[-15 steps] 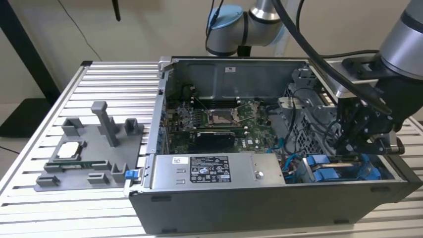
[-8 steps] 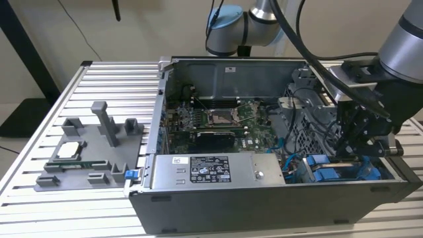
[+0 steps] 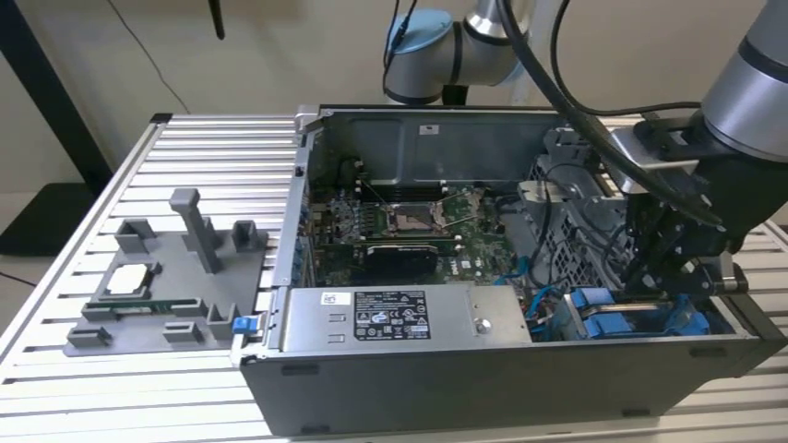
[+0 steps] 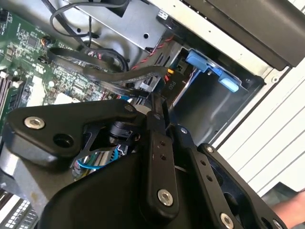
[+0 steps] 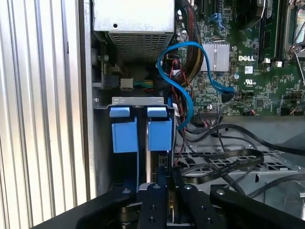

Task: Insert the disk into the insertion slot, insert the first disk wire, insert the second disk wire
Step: 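Insert the second disk wire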

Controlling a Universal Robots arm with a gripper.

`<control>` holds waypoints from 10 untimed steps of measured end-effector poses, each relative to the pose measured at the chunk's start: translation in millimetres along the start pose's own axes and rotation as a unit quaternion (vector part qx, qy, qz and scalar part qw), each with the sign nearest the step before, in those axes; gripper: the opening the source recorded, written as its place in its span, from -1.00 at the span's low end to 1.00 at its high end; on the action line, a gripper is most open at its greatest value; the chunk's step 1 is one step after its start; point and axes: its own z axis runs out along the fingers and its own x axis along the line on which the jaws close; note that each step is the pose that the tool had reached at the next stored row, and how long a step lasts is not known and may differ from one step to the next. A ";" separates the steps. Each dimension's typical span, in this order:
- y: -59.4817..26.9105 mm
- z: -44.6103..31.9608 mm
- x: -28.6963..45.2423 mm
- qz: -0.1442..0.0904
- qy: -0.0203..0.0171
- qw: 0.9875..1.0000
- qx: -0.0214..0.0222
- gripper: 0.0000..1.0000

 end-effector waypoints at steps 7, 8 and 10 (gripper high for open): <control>-0.1 3.4 0.1 0.000 0.000 1.000 0.000 1.00; -0.2 -0.5 -0.1 0.000 -0.001 1.000 0.000 1.00; -0.6 -10.2 -0.8 0.000 0.000 1.000 0.000 1.00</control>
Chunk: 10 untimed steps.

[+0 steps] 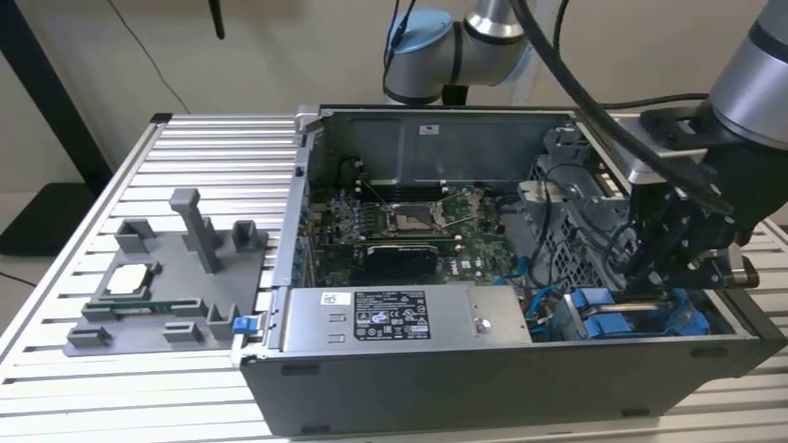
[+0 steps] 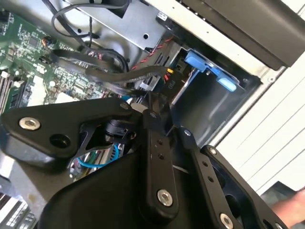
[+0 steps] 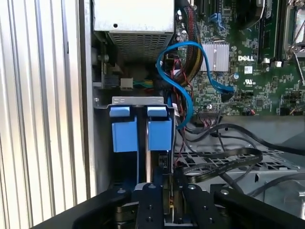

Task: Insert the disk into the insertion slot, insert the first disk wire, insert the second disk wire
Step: 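Insert the second disk wire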

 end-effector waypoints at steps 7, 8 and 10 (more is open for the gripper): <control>-1.0 -23.0 -1.6 0.000 0.000 1.000 0.000 1.00; -1.1 -25.4 -1.8 0.000 0.000 1.000 0.000 1.00; -1.2 -27.9 -1.9 0.000 0.000 1.000 0.000 1.00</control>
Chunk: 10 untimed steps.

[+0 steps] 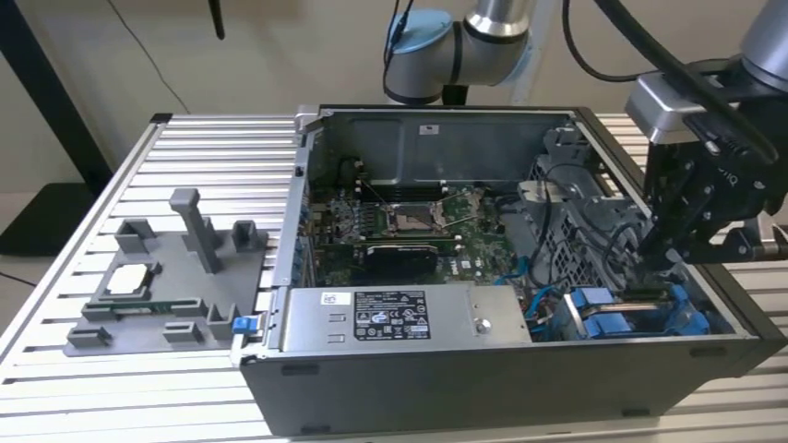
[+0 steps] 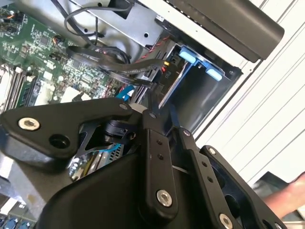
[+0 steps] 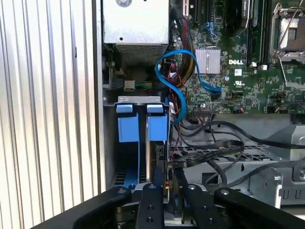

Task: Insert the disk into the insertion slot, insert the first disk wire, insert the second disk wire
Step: 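Insert the second disk wire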

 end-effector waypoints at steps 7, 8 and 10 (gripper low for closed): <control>-0.3 -8.6 -0.6 0.000 0.000 1.000 0.000 1.00; -0.4 -9.9 -0.7 0.000 0.000 1.000 0.000 1.00; -0.5 -12.5 -0.9 0.000 0.000 1.000 0.000 1.00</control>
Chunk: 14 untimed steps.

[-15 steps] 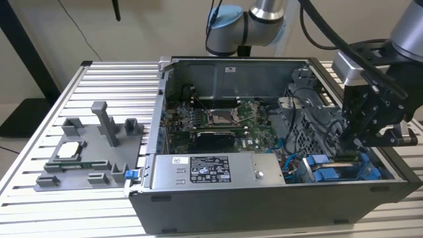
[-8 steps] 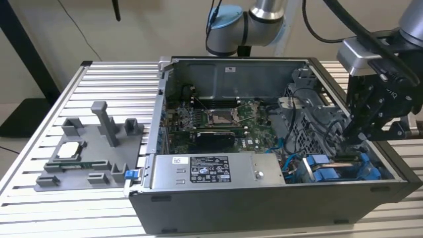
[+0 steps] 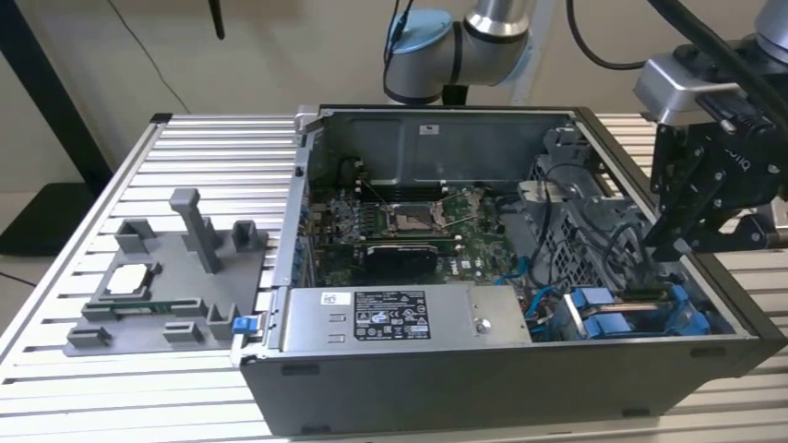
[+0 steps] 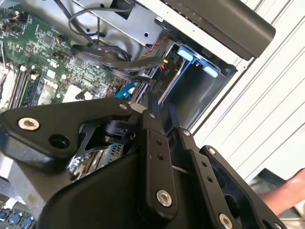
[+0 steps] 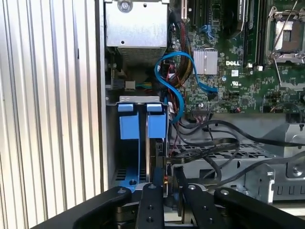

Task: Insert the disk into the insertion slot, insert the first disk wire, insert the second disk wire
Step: 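Insert the second disk wire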

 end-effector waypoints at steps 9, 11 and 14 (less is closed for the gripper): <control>-0.1 -3.1 -0.2 0.000 0.000 1.000 0.000 1.00; -0.1 -3.1 -0.2 0.000 0.000 1.000 0.000 1.00; -0.8 -3.3 -0.3 0.000 0.001 1.000 -0.003 1.00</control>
